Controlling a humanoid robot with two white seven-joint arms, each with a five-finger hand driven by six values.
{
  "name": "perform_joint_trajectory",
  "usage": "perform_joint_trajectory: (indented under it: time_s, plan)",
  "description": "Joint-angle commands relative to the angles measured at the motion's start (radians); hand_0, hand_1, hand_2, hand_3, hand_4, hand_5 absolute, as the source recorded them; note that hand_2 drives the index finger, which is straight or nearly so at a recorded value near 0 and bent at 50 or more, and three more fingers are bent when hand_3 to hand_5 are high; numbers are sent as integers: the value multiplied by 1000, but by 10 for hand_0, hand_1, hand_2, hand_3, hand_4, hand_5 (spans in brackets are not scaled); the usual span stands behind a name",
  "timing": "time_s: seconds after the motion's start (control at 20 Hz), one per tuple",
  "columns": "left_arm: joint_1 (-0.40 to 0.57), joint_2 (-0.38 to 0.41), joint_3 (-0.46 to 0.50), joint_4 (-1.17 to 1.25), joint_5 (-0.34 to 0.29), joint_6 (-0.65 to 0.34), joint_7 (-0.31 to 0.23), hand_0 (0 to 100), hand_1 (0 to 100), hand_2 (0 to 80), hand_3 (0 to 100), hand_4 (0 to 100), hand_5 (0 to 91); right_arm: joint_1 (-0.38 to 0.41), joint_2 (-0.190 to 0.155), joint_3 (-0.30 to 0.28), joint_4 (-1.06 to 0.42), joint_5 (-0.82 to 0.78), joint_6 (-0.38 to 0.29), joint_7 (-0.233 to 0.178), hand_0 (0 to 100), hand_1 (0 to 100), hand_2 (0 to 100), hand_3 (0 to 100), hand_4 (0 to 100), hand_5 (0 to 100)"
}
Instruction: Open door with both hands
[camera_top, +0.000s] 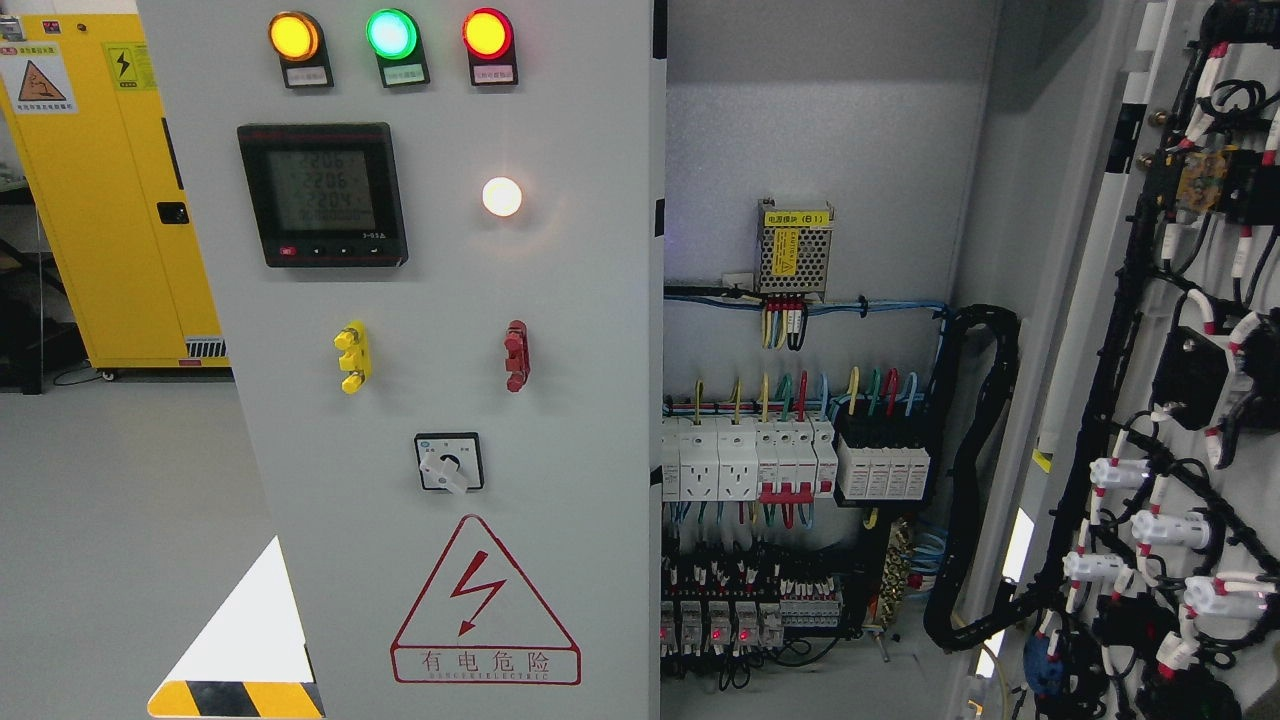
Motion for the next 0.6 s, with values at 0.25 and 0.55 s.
perform_joint_trajectory:
  time_s: [0.25, 0.55]
  plan:
    - [284, -26, 181, 840, -42, -286, -1, 120, 556, 0, 0, 0, 0, 3, -1, 0, 3, 0, 1, 0, 0, 500, 40, 0, 0, 0]
    - [51, -56, 177, 1531, -42, -390, -10, 120, 556, 0, 0, 0, 0, 3, 1, 0, 1, 0, 1, 0, 0, 500, 40, 0, 0, 0]
